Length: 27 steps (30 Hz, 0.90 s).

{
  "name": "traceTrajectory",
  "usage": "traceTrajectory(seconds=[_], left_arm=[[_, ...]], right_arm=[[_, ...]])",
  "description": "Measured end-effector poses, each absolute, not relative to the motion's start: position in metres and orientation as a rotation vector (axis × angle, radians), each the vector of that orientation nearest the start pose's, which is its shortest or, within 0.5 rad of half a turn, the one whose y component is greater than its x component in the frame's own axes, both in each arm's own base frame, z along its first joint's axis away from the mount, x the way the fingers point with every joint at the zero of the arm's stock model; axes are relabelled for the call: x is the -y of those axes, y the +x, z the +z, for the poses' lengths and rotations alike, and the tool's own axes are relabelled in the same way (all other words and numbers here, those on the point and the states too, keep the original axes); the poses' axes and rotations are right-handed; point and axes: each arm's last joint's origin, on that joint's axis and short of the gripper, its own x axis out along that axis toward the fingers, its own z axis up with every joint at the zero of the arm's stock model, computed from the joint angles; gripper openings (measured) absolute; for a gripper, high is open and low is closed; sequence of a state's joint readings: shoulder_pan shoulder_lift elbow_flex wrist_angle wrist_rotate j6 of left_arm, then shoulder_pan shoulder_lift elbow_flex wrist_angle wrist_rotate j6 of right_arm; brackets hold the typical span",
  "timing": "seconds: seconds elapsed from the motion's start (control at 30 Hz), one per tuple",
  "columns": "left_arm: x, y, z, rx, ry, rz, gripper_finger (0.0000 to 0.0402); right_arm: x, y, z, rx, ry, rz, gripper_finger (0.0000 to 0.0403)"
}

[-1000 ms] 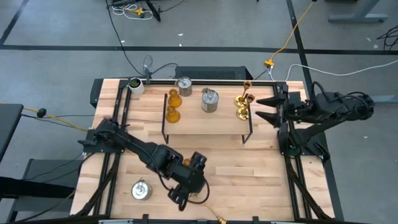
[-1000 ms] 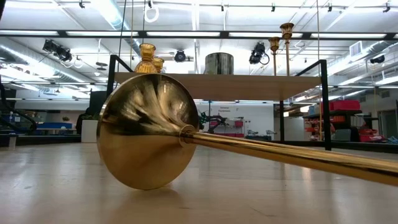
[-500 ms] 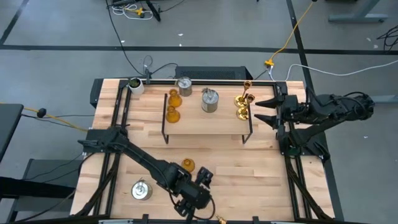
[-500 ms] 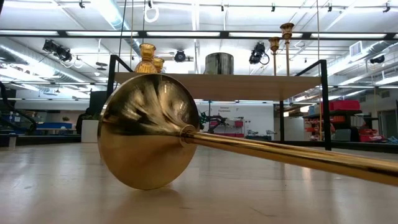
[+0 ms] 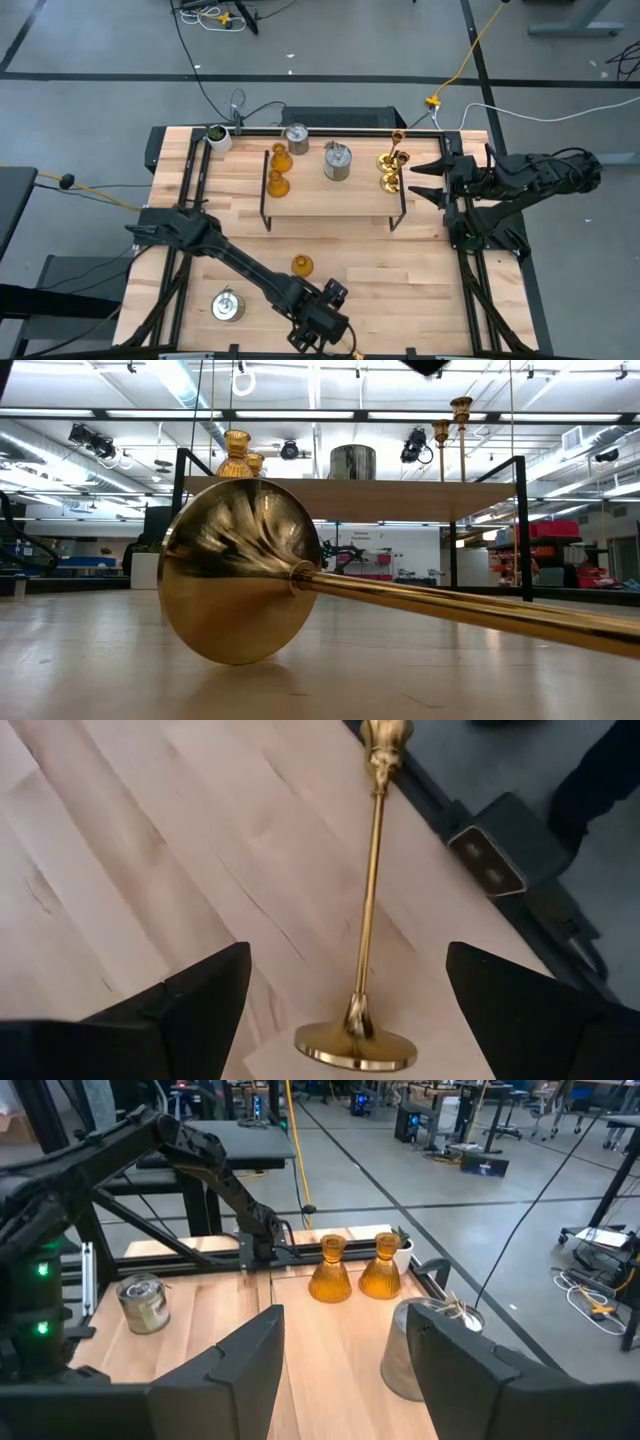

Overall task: Pick & Place candle stick holders
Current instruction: Put the candle holder on the shelf aligned with the other candle holder

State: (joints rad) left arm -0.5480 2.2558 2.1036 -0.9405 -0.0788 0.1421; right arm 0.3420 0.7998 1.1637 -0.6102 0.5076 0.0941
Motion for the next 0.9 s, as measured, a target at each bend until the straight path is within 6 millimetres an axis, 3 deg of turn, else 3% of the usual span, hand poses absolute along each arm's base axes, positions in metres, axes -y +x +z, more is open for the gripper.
traceTrajectory(seconds=[0.2,0.63,0.9], left_arm=[[0.249,0.417,0.234,-1.046,0.467,-0.488,0.0341],[0.258,0.424,0.191,-1.136,0.456,-0.508,0.0307],[0.259,0.423,0.18,-1.173,0.495,-0.475,0.0306]], right_arm=[[-0.032,0.131,0.413,-0.216,-0.007,-0.175,0.0213],[-0.032,0.133,0.412,-0.229,-0.012,-0.176,0.0213],[-0.033,0.136,0.411,-0.238,-0.016,-0.176,0.0213]])
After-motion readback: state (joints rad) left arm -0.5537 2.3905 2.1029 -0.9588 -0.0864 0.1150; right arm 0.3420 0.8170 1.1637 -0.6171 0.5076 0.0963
